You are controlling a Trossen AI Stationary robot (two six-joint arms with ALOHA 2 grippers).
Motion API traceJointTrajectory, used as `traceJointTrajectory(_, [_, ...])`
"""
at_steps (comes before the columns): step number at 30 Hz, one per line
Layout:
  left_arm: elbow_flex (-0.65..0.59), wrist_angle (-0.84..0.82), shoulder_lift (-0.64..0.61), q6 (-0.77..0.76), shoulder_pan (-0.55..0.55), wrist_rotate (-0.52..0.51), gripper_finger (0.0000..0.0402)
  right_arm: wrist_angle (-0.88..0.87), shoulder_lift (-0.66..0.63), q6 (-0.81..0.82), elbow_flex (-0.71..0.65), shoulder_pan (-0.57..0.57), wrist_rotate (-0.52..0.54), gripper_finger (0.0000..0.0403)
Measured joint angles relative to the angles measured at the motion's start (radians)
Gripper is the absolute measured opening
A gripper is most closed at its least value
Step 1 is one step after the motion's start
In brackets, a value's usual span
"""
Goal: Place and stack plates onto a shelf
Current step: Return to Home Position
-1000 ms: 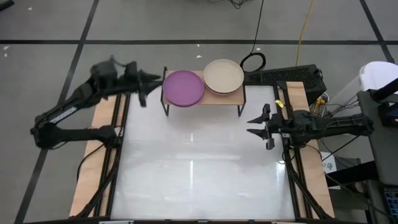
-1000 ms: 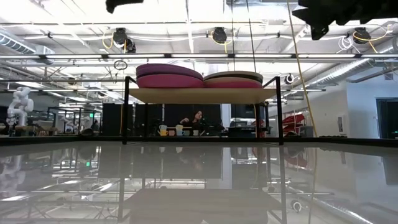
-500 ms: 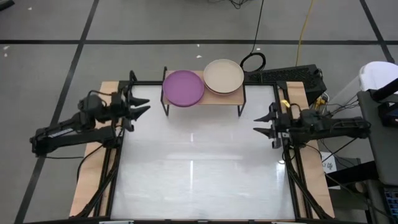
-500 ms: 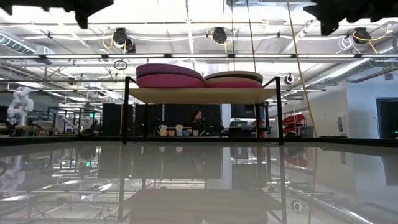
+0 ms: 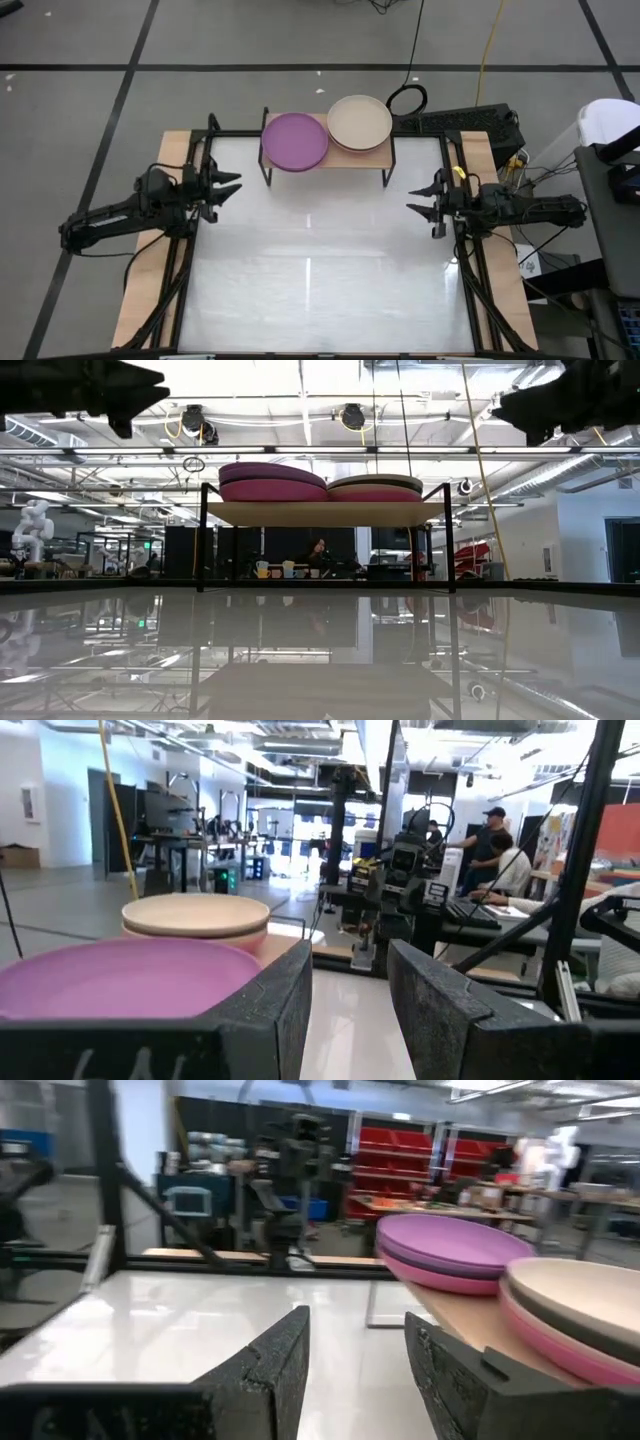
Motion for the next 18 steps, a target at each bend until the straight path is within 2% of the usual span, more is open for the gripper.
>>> traceJointTrajectory(4, [-0.067,0.066,-0.021,0.025,-0.008,0.000,0.0138,0.002,-0.049,-0.011,-0.039,0.000,0.007,0.0146])
traceJointTrajectory(12, [-0.251,0.309,-0.022,0.037,-0.008,0.000,0.0138,0.073,-0.097,-0.047,-0.126,0.000,0.005,0.0146])
traceJointTrajectory(18, [-0.253,0.291,-0.021,0.027,-0.008,0.001,0.0138,0.082,-0.101,-0.028,-0.162,0.000,0.005,0.0146])
